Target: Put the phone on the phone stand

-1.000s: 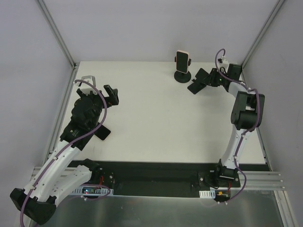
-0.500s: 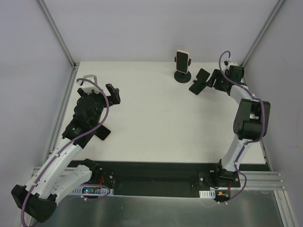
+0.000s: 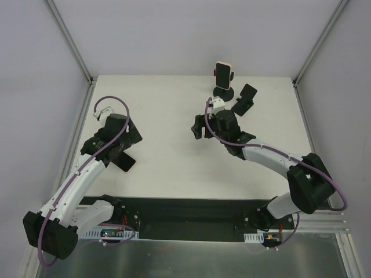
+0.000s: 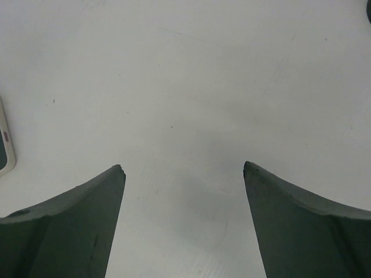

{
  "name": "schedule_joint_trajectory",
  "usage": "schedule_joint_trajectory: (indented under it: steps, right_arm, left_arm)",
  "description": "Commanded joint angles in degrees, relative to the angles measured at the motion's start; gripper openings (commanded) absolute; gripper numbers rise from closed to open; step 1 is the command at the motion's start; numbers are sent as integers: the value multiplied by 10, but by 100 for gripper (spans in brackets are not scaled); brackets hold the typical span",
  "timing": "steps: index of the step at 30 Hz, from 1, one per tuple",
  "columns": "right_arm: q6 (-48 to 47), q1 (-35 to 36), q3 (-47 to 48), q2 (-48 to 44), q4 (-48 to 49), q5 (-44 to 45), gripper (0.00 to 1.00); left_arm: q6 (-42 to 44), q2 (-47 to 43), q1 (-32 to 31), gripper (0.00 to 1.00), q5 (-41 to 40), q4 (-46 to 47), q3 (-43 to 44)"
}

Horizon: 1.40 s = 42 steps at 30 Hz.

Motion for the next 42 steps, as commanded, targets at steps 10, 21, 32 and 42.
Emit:
schedule_joint_trajectory:
  steps: [10, 21, 32, 42]
  right_arm:
    - [-69, -6, 25, 4, 38, -9, 85]
    - [-85, -36, -29, -41, 81, -23, 86]
    - [-69, -50, -31, -29, 98, -53, 86]
    - [-53, -56, -29, -28, 97, -52, 86]
  left_arm:
    - [-157, 152, 229, 99, 53, -194, 36]
    - [-191, 377, 287, 99, 125, -182, 106]
    - [-232, 400, 295, 99, 141, -139, 58]
    - [-244, 415, 298, 82, 139, -93, 27]
